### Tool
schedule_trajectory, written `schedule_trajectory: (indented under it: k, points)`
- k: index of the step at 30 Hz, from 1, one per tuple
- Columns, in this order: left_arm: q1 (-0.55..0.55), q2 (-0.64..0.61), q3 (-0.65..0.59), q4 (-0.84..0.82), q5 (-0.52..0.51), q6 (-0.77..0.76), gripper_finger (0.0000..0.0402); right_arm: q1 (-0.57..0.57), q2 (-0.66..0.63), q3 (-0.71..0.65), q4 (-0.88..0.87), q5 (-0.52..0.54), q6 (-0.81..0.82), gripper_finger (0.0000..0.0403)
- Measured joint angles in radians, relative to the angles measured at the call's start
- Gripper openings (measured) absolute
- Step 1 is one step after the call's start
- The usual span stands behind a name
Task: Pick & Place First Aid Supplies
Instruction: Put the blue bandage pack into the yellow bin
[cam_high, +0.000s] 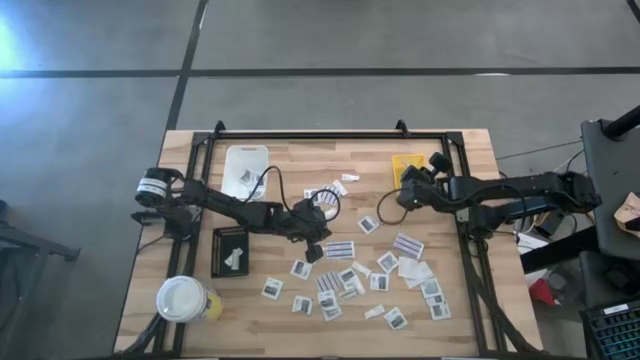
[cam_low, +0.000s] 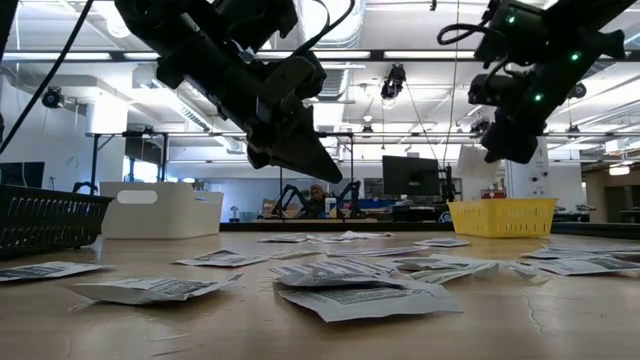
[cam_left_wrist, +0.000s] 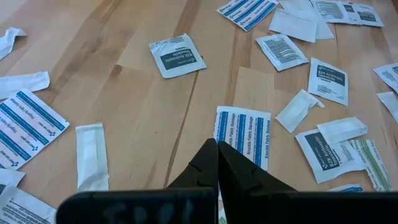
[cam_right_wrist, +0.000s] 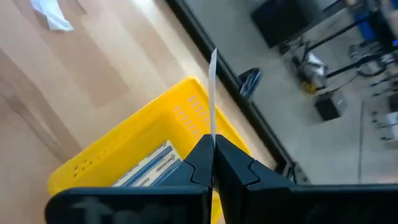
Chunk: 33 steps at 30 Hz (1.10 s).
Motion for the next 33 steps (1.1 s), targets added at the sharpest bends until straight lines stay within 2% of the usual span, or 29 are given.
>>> schedule_trajectory:
  k: [10, 22, 33]
  points:
    - [0.0, 0.0, 0.0, 0.0, 0.0, -0.002, 0.0002, -0.139, 0.0, -0.003, 0.0, -0.167, 0.01, 0.0008]
    - [0.0, 0.0, 0.0, 0.0, 0.0, -0.003, 0.0002, -0.154, 0.016, -0.022, 0.017, -0.179, -0.033, 0.0009]
    - [0.0, 0.0, 0.0, 0.0, 0.0, -0.005, 0.0002, -0.153, 0.186, -0.023, 0.019, -0.191, -0.012, 0.0009]
